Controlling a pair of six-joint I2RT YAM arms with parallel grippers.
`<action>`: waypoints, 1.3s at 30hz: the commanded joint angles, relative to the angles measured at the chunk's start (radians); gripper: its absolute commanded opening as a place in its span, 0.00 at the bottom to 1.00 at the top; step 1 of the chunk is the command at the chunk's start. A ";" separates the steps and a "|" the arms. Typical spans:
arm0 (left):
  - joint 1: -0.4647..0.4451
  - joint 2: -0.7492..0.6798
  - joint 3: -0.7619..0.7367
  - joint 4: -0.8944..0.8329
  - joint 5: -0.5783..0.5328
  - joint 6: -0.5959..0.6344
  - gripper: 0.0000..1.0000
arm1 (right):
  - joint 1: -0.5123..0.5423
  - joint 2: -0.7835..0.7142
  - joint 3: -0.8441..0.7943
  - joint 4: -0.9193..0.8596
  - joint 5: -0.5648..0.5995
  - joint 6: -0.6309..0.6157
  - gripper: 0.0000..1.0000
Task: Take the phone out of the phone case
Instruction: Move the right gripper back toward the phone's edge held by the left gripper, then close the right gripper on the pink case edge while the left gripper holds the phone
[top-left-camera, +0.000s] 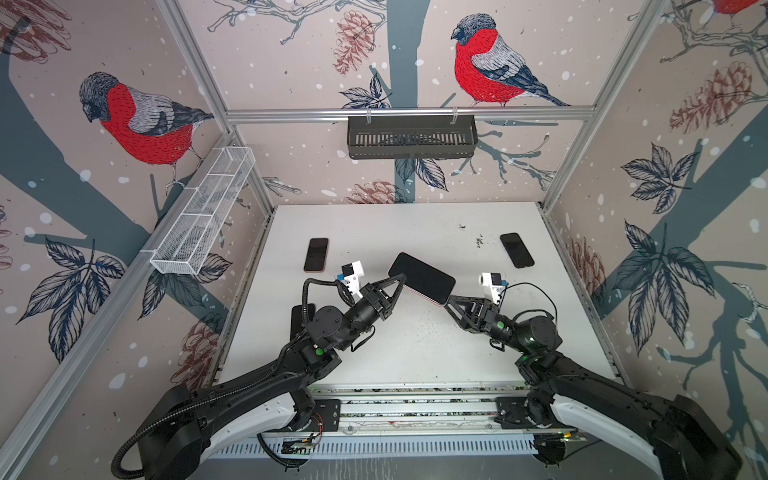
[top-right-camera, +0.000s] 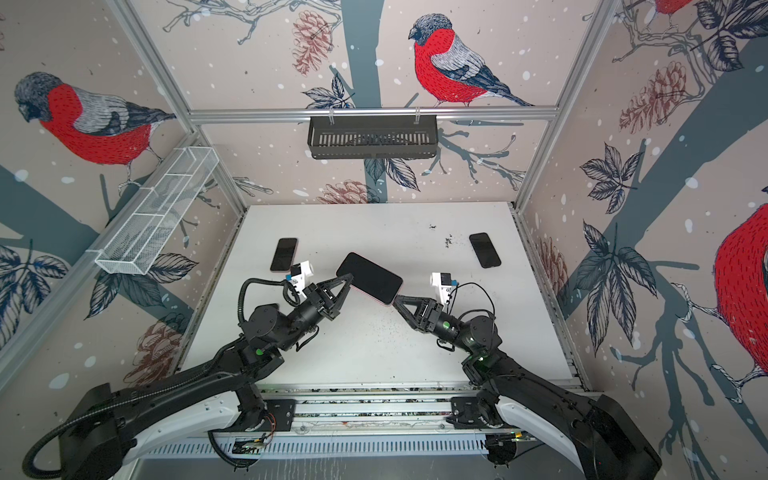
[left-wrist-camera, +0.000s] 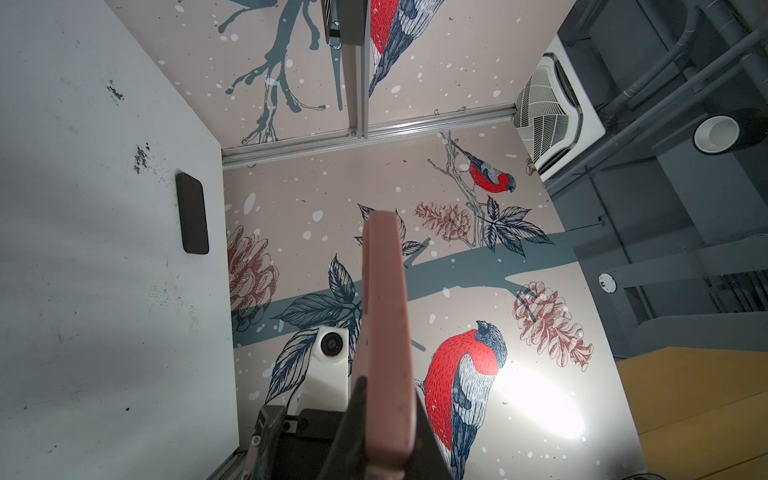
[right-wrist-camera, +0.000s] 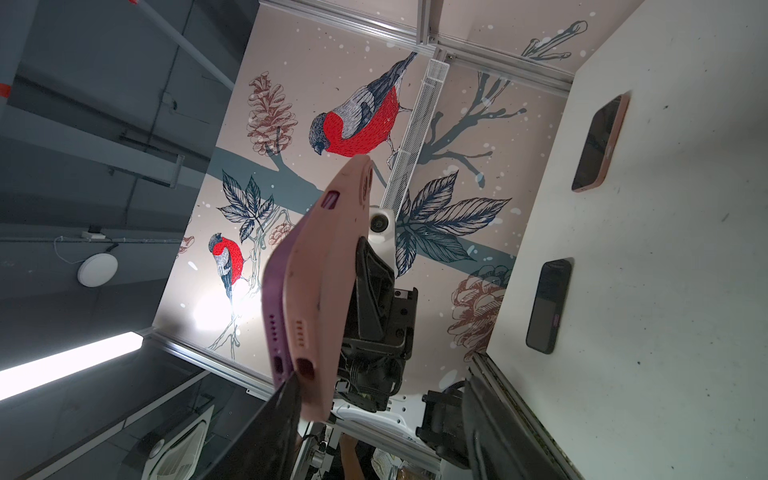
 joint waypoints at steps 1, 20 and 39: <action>-0.003 -0.001 0.007 0.115 0.025 -0.004 0.00 | 0.000 0.018 0.010 0.037 -0.001 -0.012 0.62; -0.015 0.016 -0.004 0.089 0.060 0.026 0.00 | -0.046 0.083 0.048 0.064 -0.039 0.013 0.55; -0.015 0.032 -0.003 0.060 0.087 0.040 0.00 | -0.084 0.045 0.041 0.023 -0.068 0.010 0.39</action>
